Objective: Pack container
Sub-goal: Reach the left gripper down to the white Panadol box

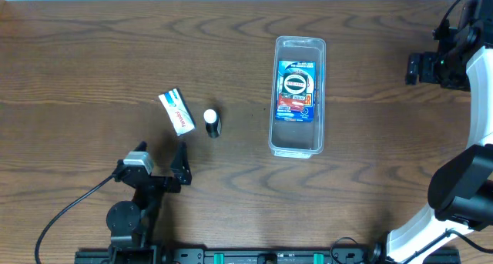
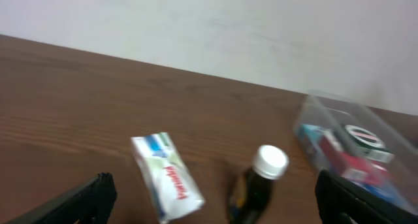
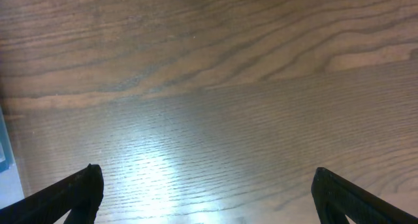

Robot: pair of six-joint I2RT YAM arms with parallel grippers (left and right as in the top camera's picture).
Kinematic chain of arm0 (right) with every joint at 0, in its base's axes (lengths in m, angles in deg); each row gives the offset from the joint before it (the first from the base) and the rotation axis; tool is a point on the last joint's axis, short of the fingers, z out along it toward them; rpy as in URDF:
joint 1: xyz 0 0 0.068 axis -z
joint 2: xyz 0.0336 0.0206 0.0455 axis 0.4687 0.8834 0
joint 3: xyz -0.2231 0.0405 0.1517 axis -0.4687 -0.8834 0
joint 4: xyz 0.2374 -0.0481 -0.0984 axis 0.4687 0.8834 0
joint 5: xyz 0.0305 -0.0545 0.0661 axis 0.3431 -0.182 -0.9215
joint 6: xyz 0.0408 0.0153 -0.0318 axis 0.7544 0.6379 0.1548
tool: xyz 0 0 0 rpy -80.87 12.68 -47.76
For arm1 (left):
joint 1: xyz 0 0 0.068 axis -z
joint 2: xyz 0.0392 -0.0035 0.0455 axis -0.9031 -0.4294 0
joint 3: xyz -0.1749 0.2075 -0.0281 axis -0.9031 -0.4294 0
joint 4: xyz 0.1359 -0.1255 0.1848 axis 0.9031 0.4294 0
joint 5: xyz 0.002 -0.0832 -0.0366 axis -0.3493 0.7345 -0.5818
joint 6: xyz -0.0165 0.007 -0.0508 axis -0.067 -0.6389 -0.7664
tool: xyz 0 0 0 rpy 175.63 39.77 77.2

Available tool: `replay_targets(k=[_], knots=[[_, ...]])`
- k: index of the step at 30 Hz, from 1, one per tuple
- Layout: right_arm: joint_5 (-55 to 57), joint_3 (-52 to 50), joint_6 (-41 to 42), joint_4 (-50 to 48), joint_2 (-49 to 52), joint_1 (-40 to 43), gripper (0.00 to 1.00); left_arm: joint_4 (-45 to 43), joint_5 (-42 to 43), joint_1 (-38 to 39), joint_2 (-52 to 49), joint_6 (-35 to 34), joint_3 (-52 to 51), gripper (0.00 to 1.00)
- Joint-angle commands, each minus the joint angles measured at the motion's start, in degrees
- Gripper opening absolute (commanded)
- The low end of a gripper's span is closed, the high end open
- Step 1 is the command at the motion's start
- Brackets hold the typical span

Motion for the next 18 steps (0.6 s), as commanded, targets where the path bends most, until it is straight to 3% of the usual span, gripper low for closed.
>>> replay_targets(k=[1, 6, 10, 14, 18], knots=[[-0.39, -0.11, -1.05, -0.15, 0.39, 0.39, 0.99, 0.68, 4.79, -0.35, -1.29, 0.72, 4.83, 0.98], [-0.39, -0.11, -1.05, -0.15, 0.39, 0.39, 0.99, 10.54, -0.17, -0.35, -11.06, 5.2, 18.78, 0.98], [-0.37, -0.11, -1.05, -0.15, 0.39, 0.39, 0.99, 24.24, -4.0, -0.35, -27.08, 6.49, 35.23, 0.98], [-0.37, -0.11, -1.05, -0.15, 0.39, 0.39, 0.99, 38.88, 1.92, -0.35, -42.93, 6.43, 52.52, 0.98], [-0.39, -0.11, -1.05, -0.15, 0.39, 0.39, 0.99, 44.76, 7.78, -0.35, -51.89, 6.45, 61.77, 0.98]])
